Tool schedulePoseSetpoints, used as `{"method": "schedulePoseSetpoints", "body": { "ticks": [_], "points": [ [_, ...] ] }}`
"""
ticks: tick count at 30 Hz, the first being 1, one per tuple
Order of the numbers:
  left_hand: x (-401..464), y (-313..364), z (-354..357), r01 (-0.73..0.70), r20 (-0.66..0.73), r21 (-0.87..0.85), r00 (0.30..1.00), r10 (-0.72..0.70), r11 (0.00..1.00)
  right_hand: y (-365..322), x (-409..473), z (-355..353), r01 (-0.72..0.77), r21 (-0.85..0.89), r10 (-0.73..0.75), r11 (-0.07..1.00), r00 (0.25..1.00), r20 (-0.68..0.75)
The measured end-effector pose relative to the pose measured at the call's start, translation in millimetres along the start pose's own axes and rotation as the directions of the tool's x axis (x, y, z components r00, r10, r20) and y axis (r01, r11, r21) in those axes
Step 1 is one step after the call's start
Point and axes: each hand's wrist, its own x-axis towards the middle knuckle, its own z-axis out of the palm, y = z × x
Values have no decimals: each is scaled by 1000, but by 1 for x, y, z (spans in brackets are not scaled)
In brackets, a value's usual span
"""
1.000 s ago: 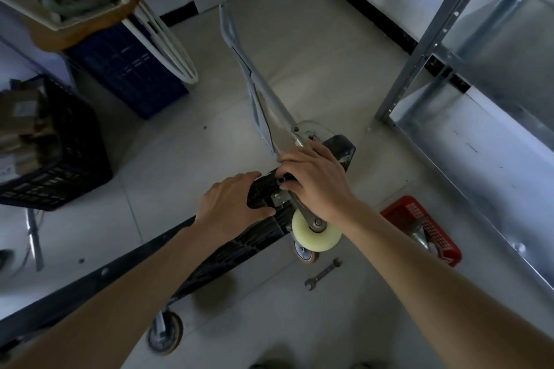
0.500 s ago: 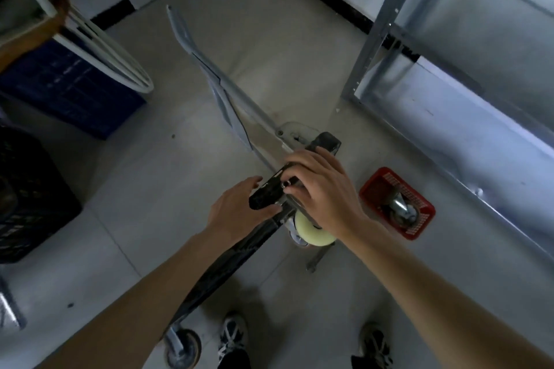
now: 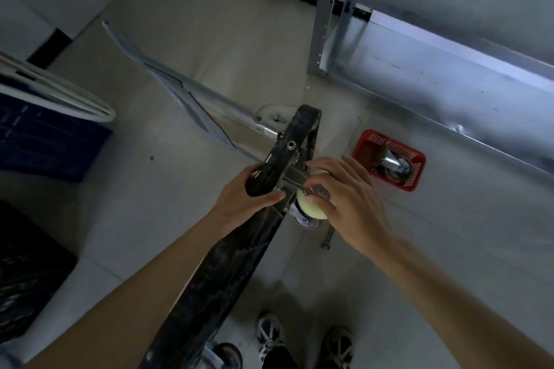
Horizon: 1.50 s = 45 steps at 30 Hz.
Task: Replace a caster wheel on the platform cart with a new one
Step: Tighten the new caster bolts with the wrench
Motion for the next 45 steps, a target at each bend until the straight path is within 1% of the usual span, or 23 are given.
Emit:
{"method": "schedulePoseSetpoints", "body": {
  "ticks": [3,9,16,18,23,27,31,36,38,45],
  "points": [
    [0,-1,-2,-4,60,-52,998,7,999,-2,-14,0,-46,1,46,999,999,6],
    [-4,0,-9,-2,155,-272,987,46,962,-10,-26,1,-62,8,61,998,998,8],
    [1,-4,-10,0,186,-343,980,68,939,-18,-29,8,-84,-14,84,996,996,26],
    [4,-5,-11,9,189,-338,980,59,941,-21,-31,12,-90,-8,90,996,996,16],
    [7,-9,-13,8,181,-314,982,51,949,-34,-45,30,-119,39,122,992,989,-79],
    [9,-6,-13,2,193,-319,979,62,948,-40,-57,42,-149,46,152,988,986,-73],
    [8,-4,-10,1,173,-343,983,62,939,-44,-67,49,-190,77,194,979,980,-39],
    [9,-4,-12,23,189,-292,981,34,956,-55,-77,68,-212,132,207,968,977,52],
    [8,-3,-11,25,174,-283,984,25,959,-57,-79,74,-229,151,219,962,973,78],
    [8,-2,-10,-2,164,-280,985,50,960,-52,-81,82,-284,197,264,938,957,124]
  ]
}}
